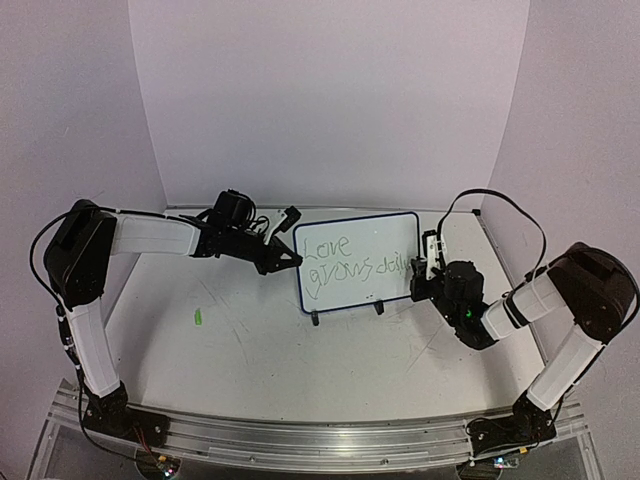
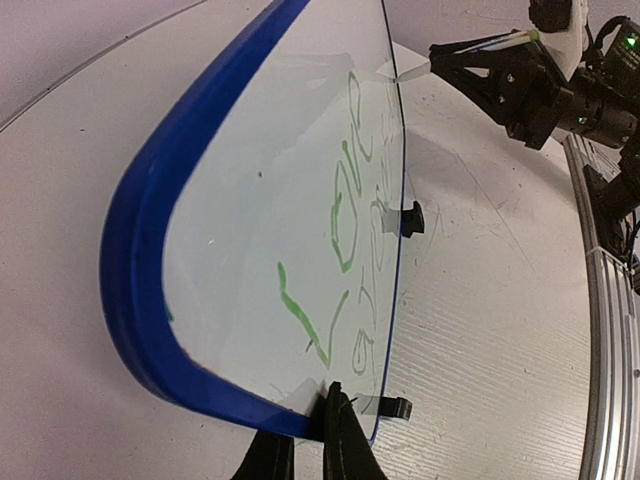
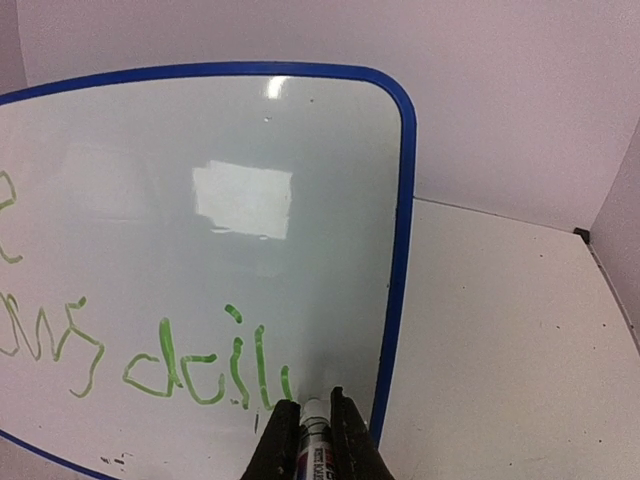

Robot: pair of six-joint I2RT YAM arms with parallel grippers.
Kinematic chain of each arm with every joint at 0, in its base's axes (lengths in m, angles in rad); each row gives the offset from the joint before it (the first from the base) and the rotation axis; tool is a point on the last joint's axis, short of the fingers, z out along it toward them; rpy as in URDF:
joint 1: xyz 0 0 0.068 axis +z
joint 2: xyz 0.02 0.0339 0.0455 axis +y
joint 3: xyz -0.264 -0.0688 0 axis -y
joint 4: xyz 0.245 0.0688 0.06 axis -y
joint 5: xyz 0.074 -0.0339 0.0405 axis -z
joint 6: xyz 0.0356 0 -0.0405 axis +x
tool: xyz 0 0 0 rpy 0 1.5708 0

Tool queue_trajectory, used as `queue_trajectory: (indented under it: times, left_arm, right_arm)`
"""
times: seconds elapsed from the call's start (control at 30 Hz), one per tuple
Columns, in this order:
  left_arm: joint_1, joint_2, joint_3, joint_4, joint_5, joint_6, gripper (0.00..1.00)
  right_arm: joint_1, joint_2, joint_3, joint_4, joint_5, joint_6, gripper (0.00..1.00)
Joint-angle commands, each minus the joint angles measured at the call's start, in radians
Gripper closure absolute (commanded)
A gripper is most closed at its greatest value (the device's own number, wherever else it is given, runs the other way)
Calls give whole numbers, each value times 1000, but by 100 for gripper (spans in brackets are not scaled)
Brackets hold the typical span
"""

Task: Write a sentence on the whiteboard

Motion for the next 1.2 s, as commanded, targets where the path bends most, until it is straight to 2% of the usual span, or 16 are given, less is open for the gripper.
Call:
queue_trajectory:
  times: [0.0,0.23,0.67,1.17]
  left_arm:
    - [6,48,-46,-182,-203,146,100]
    - [7,47,-46,-182,-203,147,100]
    - [6,44,-44,-182,-204,146,100]
    - [6,47,-41,-184,-201,147,100]
  right_arm:
    - [-4,6,62,27,3,-26,100]
    - [-9,-2,66,25,6,-37,100]
    - [-10,-20,15,-55,0,42,100]
    - [-3,-9,-24,-53,-19,108,100]
